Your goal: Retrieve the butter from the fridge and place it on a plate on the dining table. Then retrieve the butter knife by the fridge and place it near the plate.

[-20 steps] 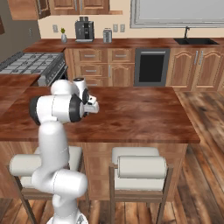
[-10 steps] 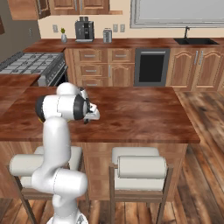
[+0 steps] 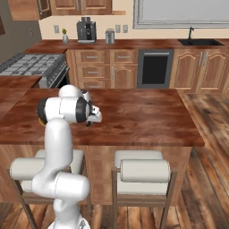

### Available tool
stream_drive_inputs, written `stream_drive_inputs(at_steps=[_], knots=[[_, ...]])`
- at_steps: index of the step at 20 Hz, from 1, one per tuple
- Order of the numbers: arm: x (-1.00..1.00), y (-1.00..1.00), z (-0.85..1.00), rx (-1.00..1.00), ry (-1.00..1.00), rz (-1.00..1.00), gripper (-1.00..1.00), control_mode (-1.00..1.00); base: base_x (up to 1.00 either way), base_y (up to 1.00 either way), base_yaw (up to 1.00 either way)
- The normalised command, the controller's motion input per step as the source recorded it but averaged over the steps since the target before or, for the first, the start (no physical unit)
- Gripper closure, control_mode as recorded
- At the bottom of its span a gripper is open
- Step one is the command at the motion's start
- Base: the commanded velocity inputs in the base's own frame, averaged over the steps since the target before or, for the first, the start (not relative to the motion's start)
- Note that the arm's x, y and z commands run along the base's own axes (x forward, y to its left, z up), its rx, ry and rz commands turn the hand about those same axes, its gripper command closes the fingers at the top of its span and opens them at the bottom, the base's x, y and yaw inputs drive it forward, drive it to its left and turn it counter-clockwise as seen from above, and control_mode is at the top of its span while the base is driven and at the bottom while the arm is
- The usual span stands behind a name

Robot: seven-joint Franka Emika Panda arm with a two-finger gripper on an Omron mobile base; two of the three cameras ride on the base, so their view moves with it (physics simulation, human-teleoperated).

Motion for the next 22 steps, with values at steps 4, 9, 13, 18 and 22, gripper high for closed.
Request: stream_drive_inputs(at_steps=[4,9,13,18,22], knots=[[0.14,0.00,-0.14,0.02,-0.03,0.00,-1.00,-1.00,0.00,0.00,0.00],[0.04,0.00,0.01,0.00,0.01,0.00,-1.00,-1.00,0.00,0.00,0.00],[-0.11,0.00,0.21,0.00,0.03,0.00,-1.00,-1.00,0.00,0.00,0.00],[-0.48,-0.06,0.70,0.00,0.01,0.00,-1.00,-1.00,0.00,0.00,0.00],[-0.91,0.00,0.93,0.00,-0.13,0.00,-1.00,-1.00,0.00,0.00,0.00]])
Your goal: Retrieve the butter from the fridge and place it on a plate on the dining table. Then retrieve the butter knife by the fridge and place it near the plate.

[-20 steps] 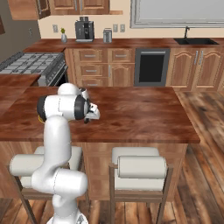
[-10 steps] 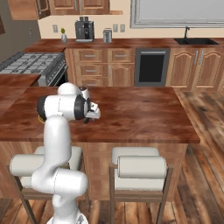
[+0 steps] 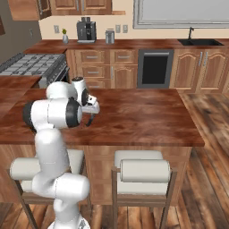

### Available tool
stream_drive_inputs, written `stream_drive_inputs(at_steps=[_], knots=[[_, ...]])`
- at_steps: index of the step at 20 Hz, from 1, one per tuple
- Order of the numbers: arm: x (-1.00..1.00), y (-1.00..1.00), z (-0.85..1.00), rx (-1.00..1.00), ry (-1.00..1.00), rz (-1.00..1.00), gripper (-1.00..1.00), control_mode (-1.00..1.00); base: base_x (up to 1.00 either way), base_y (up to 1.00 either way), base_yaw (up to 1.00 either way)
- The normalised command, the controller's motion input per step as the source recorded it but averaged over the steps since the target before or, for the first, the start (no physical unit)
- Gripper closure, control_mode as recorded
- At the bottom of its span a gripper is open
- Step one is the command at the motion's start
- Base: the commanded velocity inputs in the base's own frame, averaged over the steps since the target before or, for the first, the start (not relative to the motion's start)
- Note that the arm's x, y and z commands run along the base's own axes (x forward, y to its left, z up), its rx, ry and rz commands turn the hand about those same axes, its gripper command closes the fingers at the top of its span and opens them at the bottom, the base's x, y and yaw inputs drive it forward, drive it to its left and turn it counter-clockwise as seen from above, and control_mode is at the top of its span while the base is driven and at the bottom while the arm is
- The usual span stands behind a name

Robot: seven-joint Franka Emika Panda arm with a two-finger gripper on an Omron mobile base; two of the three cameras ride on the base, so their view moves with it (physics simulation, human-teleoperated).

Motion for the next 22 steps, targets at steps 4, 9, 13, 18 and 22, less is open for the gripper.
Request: stream_drive_inputs(at_steps=[4,9,13,18,22], knots=[[-1.00,0.03,0.80,0.00,-0.25,0.07,-1.00,-1.00,0.00,0.00,0.00],[-1.00,0.07,0.59,0.00,-0.23,0.09,-1.00,-1.00,0.00,0.00,0.00],[-0.90,-0.01,0.16,0.01,-0.09,0.13,-1.00,-1.00,0.00,0.00,0.00],[-0.41,-0.23,-0.05,0.04,0.00,0.05,-1.00,-1.00,0.00,0.00,0.00],[0.00,-0.61,-0.05,0.06,0.00,0.00,-1.00,-1.00,0.00,0.00,0.00]])
